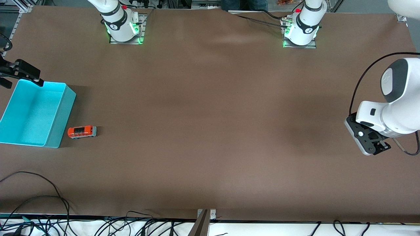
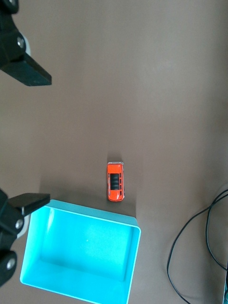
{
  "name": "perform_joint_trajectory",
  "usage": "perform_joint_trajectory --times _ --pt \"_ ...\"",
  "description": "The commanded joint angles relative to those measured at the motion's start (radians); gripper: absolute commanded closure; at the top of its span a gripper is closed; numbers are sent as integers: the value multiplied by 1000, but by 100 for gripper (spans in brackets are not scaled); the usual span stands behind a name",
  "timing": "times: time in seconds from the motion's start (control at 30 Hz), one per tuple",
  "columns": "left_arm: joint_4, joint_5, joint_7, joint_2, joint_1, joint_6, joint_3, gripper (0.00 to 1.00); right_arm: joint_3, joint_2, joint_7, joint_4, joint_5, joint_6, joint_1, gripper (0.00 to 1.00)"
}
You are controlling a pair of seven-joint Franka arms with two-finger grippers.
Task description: Wind up bus and store in blue box
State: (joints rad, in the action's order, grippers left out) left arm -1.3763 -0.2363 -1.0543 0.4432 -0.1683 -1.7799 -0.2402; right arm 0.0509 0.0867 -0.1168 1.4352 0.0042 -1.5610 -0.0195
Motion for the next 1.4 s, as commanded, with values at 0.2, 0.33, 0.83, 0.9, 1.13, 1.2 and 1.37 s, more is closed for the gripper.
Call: perform_joint_trajectory --times 0.2,0.33,0.83,0.9,1.13,1.2,1.37 --pt "-3 68 215 -76 38 79 -10 0 -10 2 42 -1 -18 16 -2 0" --pt "-27 74 359 -145 105 79 47 0 -10 4 42 5 -20 19 -4 0" --pt "-253 291 810 -435 220 76 260 0 -2 10 45 36 -16 81 7 0" --pt "-265 285 810 -454 219 77 260 0 0 -1 37 80 -16 67 9 0" --pt "-291 184 812 -486 207 80 248 0 1 -56 37 254 -18 -63 7 0" --pt "-291 184 813 -492 199 86 246 0 1 -56 32 280 -20 -83 7 0" --pt "-273 184 826 -488 196 120 233 0 1 -48 32 330 -18 -152 7 0"
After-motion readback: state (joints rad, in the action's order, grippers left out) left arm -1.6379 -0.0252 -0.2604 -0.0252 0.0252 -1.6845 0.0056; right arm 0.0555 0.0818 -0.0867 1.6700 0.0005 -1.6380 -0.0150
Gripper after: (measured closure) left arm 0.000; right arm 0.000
